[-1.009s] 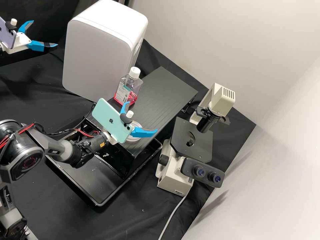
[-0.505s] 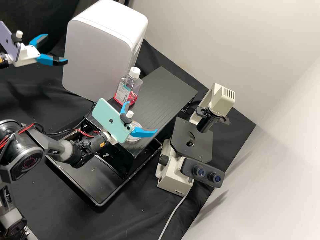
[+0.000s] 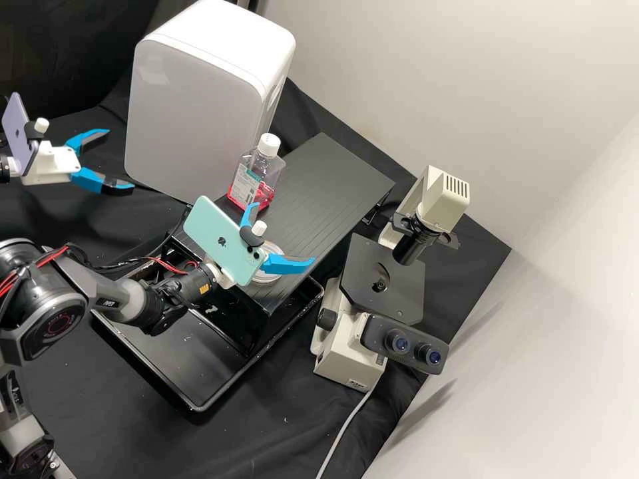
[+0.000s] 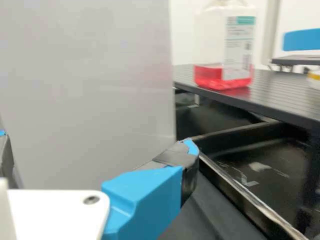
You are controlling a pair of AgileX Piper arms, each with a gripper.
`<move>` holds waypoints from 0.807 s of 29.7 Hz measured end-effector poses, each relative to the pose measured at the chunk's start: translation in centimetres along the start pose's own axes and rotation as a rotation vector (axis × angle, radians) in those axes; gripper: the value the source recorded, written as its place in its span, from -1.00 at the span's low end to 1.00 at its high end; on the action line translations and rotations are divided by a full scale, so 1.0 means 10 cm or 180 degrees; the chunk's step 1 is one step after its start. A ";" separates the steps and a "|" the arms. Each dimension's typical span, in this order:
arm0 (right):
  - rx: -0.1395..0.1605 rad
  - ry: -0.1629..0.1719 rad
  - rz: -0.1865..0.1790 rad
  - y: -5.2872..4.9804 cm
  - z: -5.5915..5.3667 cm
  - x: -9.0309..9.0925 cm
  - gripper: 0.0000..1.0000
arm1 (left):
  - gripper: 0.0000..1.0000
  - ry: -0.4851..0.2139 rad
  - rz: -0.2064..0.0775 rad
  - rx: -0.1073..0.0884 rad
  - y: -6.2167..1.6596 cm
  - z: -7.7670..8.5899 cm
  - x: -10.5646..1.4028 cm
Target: Remove the lid from the petri dish
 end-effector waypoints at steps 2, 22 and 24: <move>0.0000 0.0000 0.0000 0.00 0.00 0.00 1.00 | 1.00 -0.0054 -0.0047 -0.0012 -0.034 0.05 -0.03; 0.0000 0.0000 0.0000 0.00 0.00 0.00 1.00 | 1.00 -0.0653 -0.0578 0.0156 -0.377 0.43 -0.45; 0.0000 0.0000 0.0000 0.00 0.00 0.00 1.00 | 1.00 -0.0682 -0.0593 0.0166 -0.385 0.45 -0.47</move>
